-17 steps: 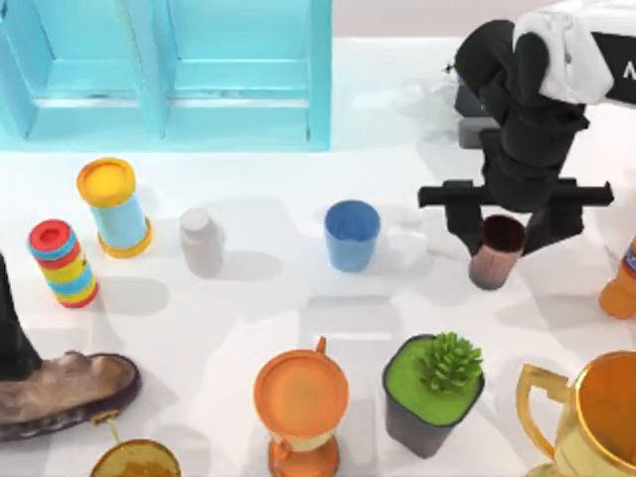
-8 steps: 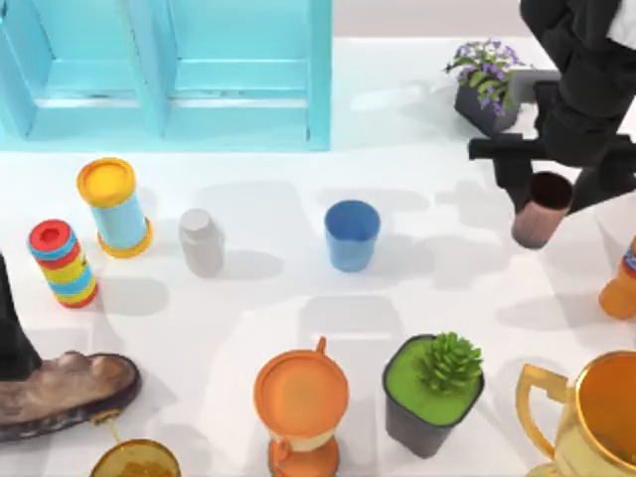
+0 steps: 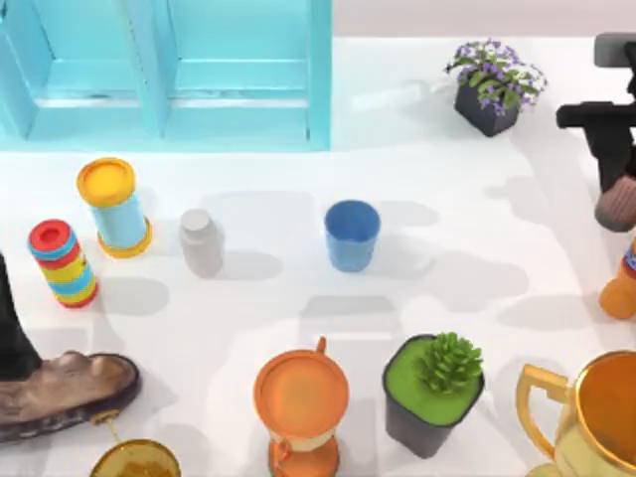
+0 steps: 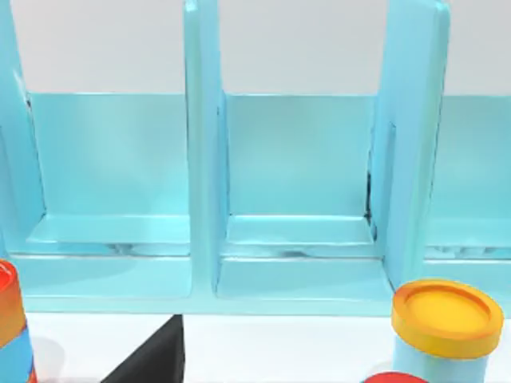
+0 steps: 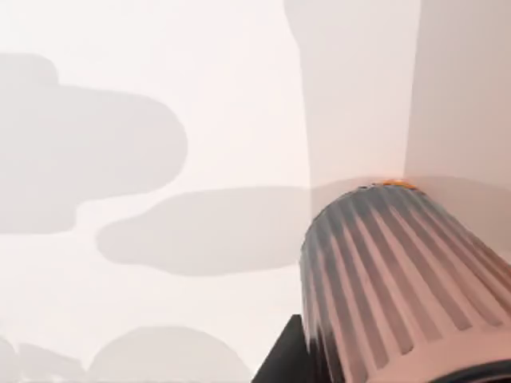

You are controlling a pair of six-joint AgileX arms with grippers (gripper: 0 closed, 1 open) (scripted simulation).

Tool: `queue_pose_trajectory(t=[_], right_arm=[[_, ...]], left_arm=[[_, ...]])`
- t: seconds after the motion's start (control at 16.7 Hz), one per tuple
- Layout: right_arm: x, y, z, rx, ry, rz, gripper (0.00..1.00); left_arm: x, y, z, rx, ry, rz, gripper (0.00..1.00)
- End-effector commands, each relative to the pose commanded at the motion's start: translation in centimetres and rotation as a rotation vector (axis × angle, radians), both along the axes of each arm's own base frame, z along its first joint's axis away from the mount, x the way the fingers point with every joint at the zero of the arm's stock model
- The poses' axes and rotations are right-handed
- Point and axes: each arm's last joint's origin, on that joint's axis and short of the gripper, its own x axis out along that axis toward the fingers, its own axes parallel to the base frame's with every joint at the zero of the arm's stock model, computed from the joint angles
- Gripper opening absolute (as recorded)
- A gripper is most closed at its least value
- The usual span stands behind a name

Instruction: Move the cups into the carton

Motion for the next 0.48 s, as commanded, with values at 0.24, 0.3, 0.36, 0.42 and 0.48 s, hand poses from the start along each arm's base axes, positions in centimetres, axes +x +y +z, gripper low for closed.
queue_pose_trajectory(t=[0.24,0.3,0.36,0.42,0.48], right_arm=[[0.0,0.1,-0.2,-0.001,0.005,0.002,0.0],[0.0,0.1,-0.1,0.001,0.0,0.003,0.0],[0.1,-0.1,0.3,0.015,-0.023,0.008,0.0],[0.2,-0.7,1.1,0.035,-0.066,0.014,0.0],[0.2,-1.8,2.0,0.053,-0.119,0.02,0.0]], left_arm=[[0.0,0.0,0.0,0.0,0.0,0.0,1.0],[0.0,0.0,0.0,0.0,0.0,0.0,1.0],[0.0,0.0,0.0,0.0,0.0,0.0,1.0],[0.0,0.0,0.0,0.0,0.0,0.0,1.0],[0.0,0.0,0.0,0.0,0.0,0.0,1.0]])
